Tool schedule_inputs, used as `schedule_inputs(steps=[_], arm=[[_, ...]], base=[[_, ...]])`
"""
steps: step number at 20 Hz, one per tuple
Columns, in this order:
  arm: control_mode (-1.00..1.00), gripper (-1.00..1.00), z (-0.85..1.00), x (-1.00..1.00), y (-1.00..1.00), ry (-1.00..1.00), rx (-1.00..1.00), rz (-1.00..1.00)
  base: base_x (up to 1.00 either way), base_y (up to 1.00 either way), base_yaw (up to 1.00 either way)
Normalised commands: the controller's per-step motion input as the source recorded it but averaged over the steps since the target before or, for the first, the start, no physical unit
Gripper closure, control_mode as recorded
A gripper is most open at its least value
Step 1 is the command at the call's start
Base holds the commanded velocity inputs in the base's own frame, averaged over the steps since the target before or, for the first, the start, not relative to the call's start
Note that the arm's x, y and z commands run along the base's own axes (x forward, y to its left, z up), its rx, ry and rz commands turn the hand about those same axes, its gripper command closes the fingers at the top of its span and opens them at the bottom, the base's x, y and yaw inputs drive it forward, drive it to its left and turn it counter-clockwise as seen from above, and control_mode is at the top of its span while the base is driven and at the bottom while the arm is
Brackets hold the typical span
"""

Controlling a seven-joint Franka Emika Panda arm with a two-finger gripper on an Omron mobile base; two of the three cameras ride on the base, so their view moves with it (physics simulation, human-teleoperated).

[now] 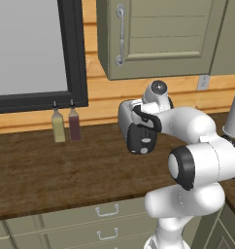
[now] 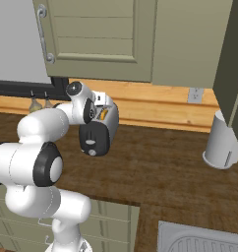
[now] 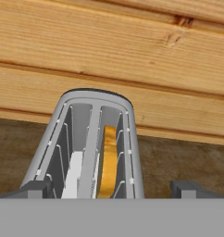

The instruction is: Start the toaster. Once the lever pops up, take the bread to the plate on the dining counter.

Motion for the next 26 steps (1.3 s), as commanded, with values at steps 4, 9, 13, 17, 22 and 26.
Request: schedule_inputs(steps=[4, 9, 13, 17, 22, 26], arm=[[-1.0, -1.0, 0.0, 0.0, 0.0, 0.0, 0.0, 0.0], [-1.0, -1.0, 0.0, 0.0, 0.0, 0.0, 0.0, 0.0], [-1.0, -1.0, 0.0, 0.0, 0.0, 0.0, 0.0, 0.0], [-1.0, -1.0, 0.0, 0.0, 0.0, 0.0, 0.0, 0.0], [-1.0, -1.0, 0.0, 0.0, 0.0, 0.0, 0.0, 0.0], [-1.0, -1.0, 0.0, 0.0, 0.0, 0.0, 0.0, 0.0]], base=[[0.0, 0.0, 0.0], [0.0, 0.0, 0.0], [0.0, 0.0, 0.0], [0.0, 0.0, 0.0], [0.0, 0.0, 0.0], [0.0, 0.0, 0.0]])
